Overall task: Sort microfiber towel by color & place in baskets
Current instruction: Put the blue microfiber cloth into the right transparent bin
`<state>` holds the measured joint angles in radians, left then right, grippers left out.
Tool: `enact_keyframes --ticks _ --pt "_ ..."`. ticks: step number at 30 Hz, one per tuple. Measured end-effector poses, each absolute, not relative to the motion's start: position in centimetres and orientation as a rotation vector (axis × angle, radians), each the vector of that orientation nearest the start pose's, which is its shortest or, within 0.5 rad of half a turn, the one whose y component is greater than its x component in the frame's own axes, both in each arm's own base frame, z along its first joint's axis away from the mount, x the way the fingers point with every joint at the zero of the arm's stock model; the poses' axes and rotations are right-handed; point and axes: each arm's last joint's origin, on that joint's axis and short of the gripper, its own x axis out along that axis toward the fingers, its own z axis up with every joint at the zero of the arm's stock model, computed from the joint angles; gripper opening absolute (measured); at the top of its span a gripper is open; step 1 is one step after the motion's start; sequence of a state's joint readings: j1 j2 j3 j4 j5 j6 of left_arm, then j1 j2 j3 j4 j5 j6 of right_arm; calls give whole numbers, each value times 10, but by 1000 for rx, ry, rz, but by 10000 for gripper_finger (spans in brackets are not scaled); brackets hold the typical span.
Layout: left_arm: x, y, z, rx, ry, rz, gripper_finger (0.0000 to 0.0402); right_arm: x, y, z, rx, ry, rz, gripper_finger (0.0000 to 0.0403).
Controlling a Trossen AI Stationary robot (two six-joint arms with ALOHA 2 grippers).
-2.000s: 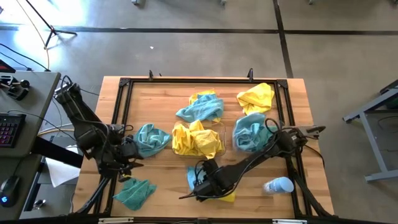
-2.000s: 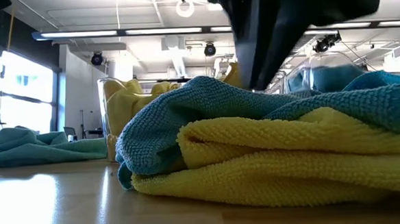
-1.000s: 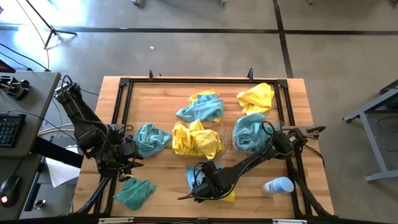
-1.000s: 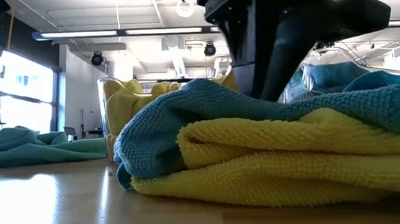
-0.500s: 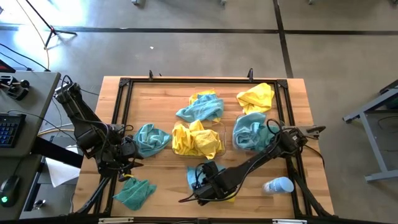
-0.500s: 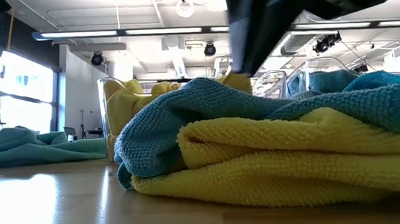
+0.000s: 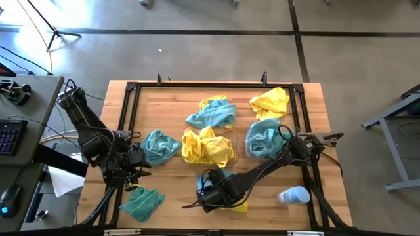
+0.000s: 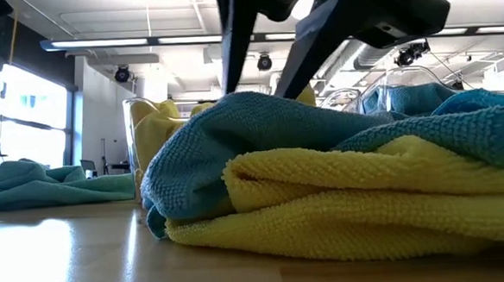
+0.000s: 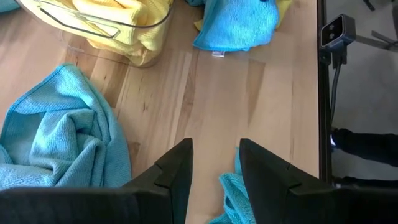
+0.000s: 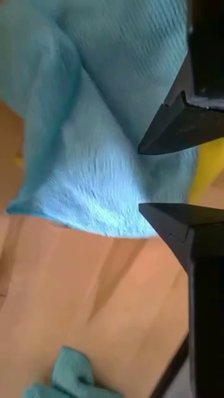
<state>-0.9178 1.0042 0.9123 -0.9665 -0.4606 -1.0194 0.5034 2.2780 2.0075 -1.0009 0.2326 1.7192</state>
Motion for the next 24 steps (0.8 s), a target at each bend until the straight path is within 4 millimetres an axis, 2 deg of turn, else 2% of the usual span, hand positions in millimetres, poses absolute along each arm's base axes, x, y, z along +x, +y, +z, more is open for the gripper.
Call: enact_keyframes --ticks 6,14,18,24 --pt "116 -130 282 -272 908 37 122 421 226 207 1114 1019 -714 133" --pt "116 -130 282 -272 909 37 122 418 226 205 1103 1054 -734 129" --pt "116 -130 282 -273 909 37 122 418 225 205 1085 1059 -723 103" --pt "116 -130 282 -273 909 37 122 418 226 205 1054 1068 -699 34"
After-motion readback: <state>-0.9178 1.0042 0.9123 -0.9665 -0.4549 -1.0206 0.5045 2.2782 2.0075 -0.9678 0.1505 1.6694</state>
